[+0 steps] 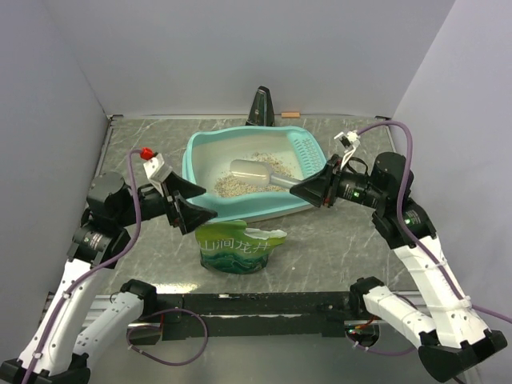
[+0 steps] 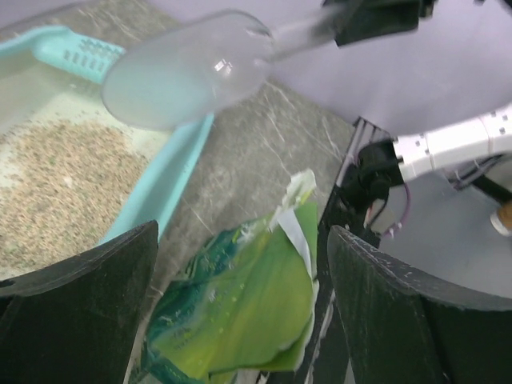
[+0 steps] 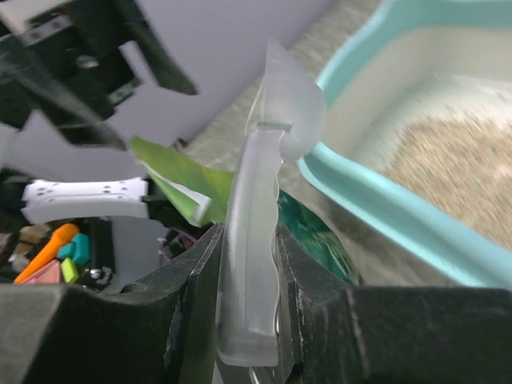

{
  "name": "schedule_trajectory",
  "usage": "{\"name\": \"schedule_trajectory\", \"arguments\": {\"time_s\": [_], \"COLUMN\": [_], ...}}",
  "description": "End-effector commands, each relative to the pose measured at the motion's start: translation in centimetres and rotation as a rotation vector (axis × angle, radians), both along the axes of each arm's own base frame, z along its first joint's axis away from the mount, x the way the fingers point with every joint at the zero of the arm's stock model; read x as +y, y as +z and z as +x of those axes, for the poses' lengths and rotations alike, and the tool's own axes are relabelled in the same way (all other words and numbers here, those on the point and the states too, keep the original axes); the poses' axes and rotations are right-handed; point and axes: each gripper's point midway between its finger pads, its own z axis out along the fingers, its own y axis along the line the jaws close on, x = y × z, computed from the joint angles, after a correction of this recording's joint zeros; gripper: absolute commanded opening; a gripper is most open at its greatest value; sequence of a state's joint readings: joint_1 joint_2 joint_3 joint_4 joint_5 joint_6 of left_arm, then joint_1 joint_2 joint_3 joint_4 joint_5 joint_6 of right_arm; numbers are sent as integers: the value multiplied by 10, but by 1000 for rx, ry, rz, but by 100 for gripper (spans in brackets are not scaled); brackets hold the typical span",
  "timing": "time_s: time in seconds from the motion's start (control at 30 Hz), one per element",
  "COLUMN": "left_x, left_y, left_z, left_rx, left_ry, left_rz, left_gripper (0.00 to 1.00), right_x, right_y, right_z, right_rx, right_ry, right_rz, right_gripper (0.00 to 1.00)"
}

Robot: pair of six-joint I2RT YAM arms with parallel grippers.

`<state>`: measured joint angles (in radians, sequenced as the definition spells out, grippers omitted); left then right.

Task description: Fill the litter box with clean litter

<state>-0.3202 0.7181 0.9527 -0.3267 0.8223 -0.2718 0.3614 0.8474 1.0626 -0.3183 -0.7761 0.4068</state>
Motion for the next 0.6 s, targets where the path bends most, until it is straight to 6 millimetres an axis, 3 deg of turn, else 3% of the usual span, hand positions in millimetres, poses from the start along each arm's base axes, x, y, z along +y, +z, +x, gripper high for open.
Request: {"name": "schedule_trajectory", "arguments": {"time_s": [0.0, 0.3, 0.5, 0.57], "left_x": [0, 2, -2, -3], "left_y": [-17, -37, -54, -63], "left_z": [-25, -46, -34, -24], "left_rx": [-15, -78, -29, -1], "left_ry": [-102, -107, -64, -40], "left_rz": [38, 40, 86, 109], "left_gripper": [90, 93, 90, 82], "right_x": [-22, -46, -56, -57], "right_y": [-18, -10, -4, -7], "right_z": [-10, -52, -75, -78], "right_rx": [76, 117, 131, 142], "right_ry": [-78, -62, -72, -72], "right_rz": [-175, -294, -305, -308], "right_gripper": [0, 0, 0, 0]}}
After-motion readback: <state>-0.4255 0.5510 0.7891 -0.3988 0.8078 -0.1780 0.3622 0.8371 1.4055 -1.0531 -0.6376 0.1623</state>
